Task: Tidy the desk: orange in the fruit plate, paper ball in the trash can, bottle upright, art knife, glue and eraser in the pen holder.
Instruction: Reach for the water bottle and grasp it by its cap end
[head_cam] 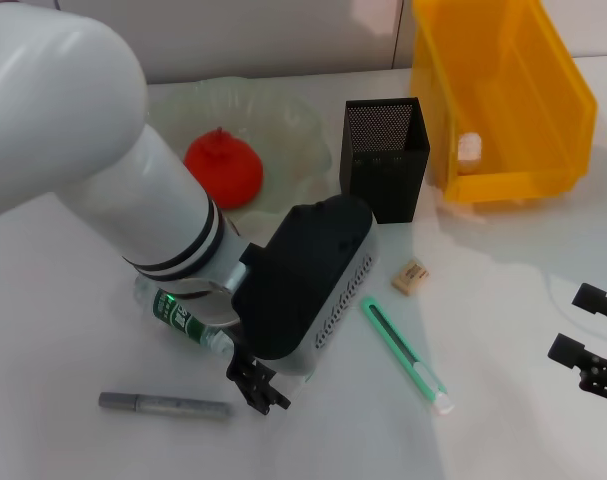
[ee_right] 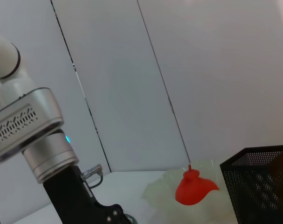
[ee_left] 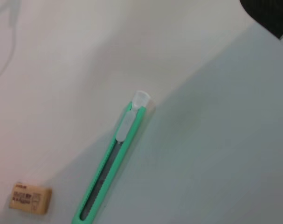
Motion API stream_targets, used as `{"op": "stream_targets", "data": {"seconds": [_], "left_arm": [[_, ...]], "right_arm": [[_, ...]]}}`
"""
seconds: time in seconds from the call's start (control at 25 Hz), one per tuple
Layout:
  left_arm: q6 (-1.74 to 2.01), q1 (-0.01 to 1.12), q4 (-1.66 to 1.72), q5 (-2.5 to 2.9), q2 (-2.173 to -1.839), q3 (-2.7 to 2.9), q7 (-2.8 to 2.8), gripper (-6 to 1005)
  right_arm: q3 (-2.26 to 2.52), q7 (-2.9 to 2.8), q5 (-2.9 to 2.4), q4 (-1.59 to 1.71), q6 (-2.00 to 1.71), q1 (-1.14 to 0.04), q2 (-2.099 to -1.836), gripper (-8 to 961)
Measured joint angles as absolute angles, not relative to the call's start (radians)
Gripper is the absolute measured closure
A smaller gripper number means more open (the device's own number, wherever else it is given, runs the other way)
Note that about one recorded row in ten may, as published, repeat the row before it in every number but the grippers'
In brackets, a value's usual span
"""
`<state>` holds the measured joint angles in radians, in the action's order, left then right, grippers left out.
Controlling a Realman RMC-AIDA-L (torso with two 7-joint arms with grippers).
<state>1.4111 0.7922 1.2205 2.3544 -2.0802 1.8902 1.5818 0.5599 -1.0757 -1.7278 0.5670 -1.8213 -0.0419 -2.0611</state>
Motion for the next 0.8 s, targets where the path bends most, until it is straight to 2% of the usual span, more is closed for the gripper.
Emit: {"op": "stream_targets", "data": {"seconds": [0.8], "left_arm": [[1.345, 0.827, 1.175, 2.380, -2.080, 1.985, 1.584, 302]], "right_arm": [[0.551, -1.076, -1.732, 0.566, -1.819, -0.046, -2.062, 127]]}}
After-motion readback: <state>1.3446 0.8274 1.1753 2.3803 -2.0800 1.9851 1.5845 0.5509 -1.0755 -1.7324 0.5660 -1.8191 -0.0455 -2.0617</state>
